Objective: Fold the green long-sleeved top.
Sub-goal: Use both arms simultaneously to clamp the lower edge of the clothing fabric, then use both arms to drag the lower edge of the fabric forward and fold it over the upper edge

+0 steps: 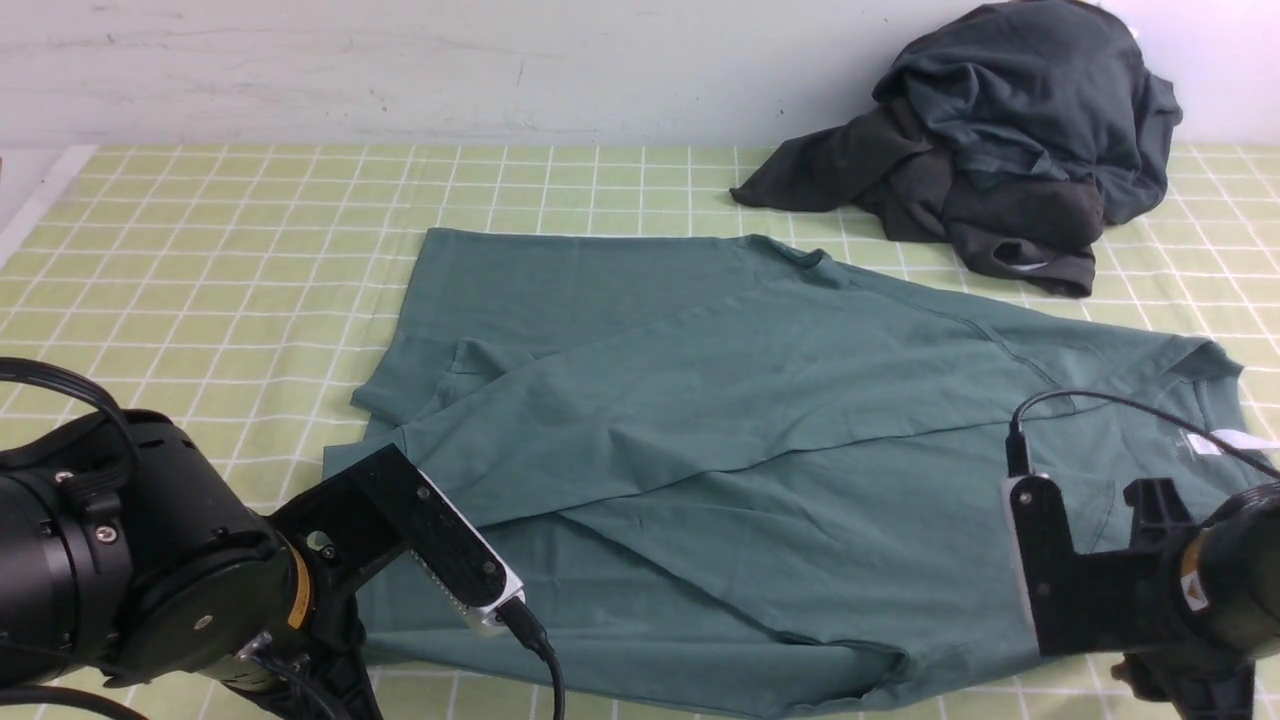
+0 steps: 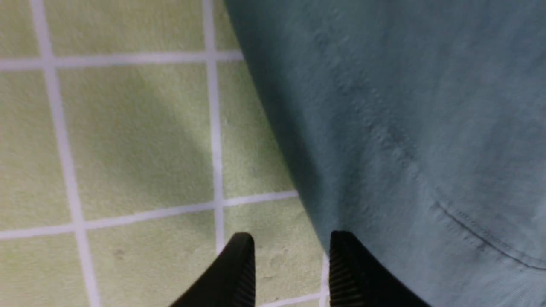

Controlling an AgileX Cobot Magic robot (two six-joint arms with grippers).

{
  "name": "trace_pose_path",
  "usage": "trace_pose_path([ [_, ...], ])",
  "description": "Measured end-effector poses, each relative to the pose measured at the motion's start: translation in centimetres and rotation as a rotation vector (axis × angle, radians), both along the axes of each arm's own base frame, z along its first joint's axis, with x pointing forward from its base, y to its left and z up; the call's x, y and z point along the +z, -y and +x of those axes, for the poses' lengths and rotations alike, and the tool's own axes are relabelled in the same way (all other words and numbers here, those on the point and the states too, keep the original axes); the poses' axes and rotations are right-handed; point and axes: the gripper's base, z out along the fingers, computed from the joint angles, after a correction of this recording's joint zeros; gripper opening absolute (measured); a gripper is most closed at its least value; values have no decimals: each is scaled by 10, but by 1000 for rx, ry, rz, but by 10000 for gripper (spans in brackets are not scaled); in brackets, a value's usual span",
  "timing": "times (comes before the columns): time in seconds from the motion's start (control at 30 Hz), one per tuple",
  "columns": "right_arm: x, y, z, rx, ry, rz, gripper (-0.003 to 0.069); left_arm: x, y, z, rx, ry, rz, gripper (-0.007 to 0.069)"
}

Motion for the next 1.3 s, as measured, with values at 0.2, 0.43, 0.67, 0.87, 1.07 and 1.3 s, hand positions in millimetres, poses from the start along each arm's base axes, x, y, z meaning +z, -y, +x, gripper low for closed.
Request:
trace_pose_path([
  [0.2,-13,2,16,3,43,-64,223,0,0,0,0,1,-1,-1],
  [0.43,-11,0,20,-72,121,-26,118,0,0,0,0,2,-1,-1],
  [0.67,1,1,13,-179,132,34,8,0,0,0,5,2,-3,-1],
  [0.87,28,3,9,-227,223,91,8,17,0,8,185,11,-54,0],
  [1.07,59,0,34,-273,344,151,6,62,-15,49,347,167,-193,0],
  [1.3,85,7,107,-347,517,279,6,111,-31,138,450,422,-339,0],
])
